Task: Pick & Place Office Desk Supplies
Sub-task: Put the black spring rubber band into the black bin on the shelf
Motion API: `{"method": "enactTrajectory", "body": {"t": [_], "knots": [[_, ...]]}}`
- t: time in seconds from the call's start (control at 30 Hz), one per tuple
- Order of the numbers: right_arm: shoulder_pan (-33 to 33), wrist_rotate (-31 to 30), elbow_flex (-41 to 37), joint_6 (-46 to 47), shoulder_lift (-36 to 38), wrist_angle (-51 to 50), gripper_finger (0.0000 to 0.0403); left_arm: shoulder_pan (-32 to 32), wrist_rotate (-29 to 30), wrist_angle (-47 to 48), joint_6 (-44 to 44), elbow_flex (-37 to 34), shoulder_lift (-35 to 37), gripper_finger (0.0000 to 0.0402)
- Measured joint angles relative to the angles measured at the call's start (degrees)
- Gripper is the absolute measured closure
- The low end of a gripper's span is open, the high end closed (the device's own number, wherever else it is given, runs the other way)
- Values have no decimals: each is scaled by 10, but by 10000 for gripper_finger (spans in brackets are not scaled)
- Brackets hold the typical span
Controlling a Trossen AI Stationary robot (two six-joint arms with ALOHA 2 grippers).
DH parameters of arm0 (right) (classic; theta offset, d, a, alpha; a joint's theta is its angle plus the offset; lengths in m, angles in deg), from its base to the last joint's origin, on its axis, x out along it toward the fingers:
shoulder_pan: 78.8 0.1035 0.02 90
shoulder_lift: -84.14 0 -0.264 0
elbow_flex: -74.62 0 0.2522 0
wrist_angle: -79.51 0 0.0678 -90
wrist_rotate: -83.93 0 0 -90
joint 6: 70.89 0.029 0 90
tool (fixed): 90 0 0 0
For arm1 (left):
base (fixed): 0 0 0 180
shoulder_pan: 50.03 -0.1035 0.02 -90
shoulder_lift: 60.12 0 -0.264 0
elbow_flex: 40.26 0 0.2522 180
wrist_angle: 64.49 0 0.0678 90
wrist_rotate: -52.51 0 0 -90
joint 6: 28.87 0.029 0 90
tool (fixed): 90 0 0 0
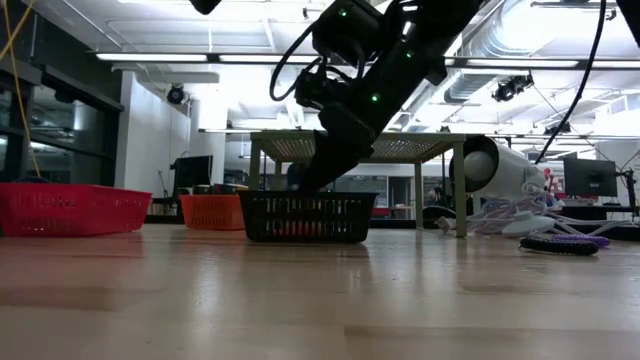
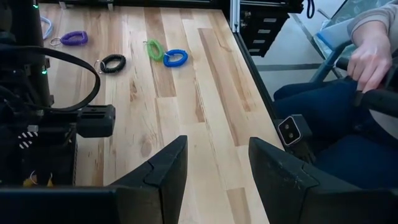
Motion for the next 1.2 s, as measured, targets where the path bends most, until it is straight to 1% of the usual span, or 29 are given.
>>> {"method": "enactTrajectory", "body": {"t": [0.13, 0.27, 0.53, 0.67, 0.83, 1.07, 1.2], "knots": [[0, 2, 0, -9, 2, -2, 309, 0, 0, 0, 0, 0, 0, 236], [-7, 29, 0, -10, 29, -25, 314, 0, 0, 0, 0, 0, 0, 236], [-11, 30, -1, 10, 105, -156, 321, 0, 0, 0, 0, 0, 0, 236], [0, 30, 1, 20, 110, -180, 321, 0, 0, 0, 0, 0, 0, 236], [-1, 59, 0, 102, 109, -245, 321, 0, 0, 0, 0, 0, 0, 236], [12, 57, -1, 216, 108, -380, 321, 0, 0, 0, 0, 0, 0, 236], [21, 56, -20, 274, 108, -416, 321, 0, 0, 0, 0, 0, 0, 236]]}}
